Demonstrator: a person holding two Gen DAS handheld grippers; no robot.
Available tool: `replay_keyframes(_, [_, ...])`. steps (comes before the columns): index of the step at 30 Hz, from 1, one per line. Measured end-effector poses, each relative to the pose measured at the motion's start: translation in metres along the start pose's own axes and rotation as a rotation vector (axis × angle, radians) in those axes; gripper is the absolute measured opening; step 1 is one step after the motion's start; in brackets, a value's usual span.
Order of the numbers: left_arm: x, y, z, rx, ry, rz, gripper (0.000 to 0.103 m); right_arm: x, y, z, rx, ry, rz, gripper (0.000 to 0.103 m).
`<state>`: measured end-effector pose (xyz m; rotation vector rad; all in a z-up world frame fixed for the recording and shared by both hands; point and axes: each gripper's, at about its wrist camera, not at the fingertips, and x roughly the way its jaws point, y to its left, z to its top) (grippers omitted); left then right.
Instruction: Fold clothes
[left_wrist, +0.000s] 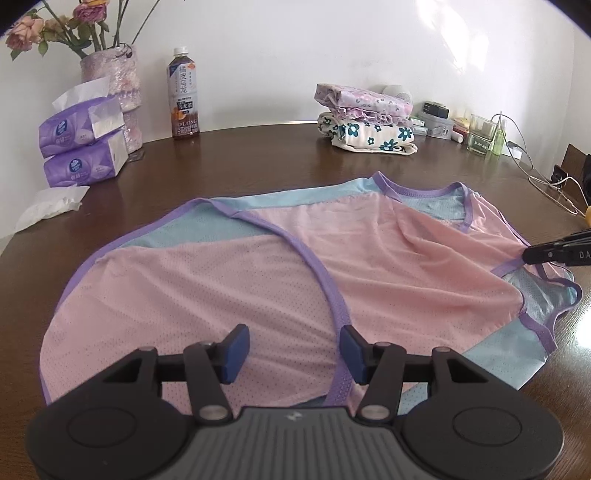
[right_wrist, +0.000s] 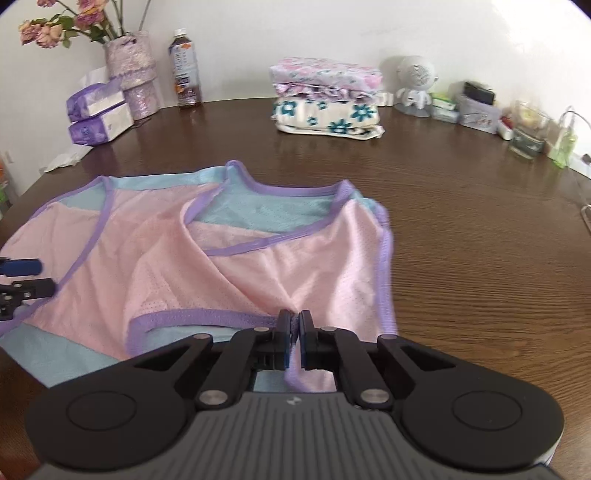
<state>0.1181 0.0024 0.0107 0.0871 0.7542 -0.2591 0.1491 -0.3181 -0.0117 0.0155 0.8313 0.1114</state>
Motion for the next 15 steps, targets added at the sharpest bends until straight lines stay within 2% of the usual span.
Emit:
replay_keyframes(4, [0.000,0.000,0.000,-0.002,-0.004,0.001,0.054,-0.004,-0.013,0.010,0.060,-0.041,0.038,0.013])
replay_keyframes(5, [0.000,0.000,0.000,-0.004,-0.006,0.001,0.054,-0.005,-0.016,0.013,0.075,-0.051,0.048,0.024])
replay_keyframes(6, [0.000,0.000,0.000,-0.004,-0.007,0.001,0.054,-0.007,-0.019,0.016,0.090,-0.061,0.058,0.029])
replay_keyframes(8, [0.000,0.000,0.000,-0.003,-0.009,0.000,0.055,-0.006,-0.024,0.022,0.102,-0.083,0.056,0.029])
replay_keyframes(10, [0.000,0.000,0.000,-0.001,-0.010,-0.001,0.056,0.008,-0.027,0.033,0.076,-0.087,-0.003,0.029])
replay_keyframes(15, [0.000,0.001,-0.001,0.001,-0.019,-0.004,0.057,0.050,-0.028,0.052,0.024,-0.039,-0.041,0.029])
